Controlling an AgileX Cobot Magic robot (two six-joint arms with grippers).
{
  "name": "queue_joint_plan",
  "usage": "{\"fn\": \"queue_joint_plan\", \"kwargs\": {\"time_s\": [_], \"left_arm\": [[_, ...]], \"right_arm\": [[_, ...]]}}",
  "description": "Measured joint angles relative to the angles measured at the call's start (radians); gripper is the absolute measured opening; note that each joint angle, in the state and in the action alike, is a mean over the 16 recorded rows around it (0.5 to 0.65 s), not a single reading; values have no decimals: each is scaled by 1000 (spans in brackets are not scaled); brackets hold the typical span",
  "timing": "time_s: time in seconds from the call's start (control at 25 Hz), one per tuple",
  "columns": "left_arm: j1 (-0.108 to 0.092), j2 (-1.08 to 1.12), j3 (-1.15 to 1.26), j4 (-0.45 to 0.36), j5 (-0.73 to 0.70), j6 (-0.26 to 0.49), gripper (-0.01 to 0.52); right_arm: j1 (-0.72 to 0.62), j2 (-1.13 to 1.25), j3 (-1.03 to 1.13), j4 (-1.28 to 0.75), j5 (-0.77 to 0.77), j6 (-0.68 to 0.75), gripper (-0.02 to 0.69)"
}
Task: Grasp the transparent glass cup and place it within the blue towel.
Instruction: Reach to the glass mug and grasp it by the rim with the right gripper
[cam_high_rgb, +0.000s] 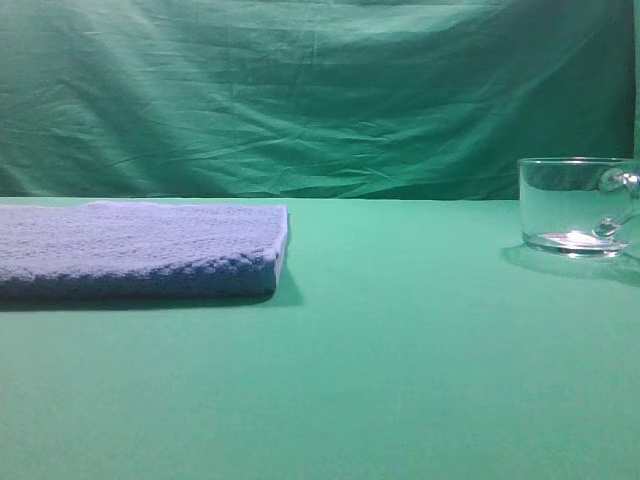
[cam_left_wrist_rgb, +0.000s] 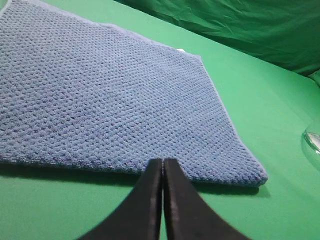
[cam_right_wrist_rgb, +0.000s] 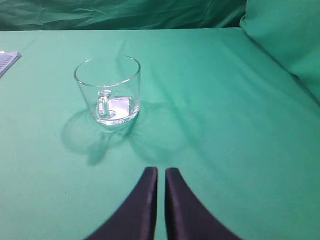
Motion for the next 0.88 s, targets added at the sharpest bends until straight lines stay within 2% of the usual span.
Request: {"fn": "queue_joint_plan", "kwargs": {"time_s": [0.88], "left_arm": [[0,0,0,0,0,0,0]], "right_arm": [[0,0,0,0,0,0,49]]}}
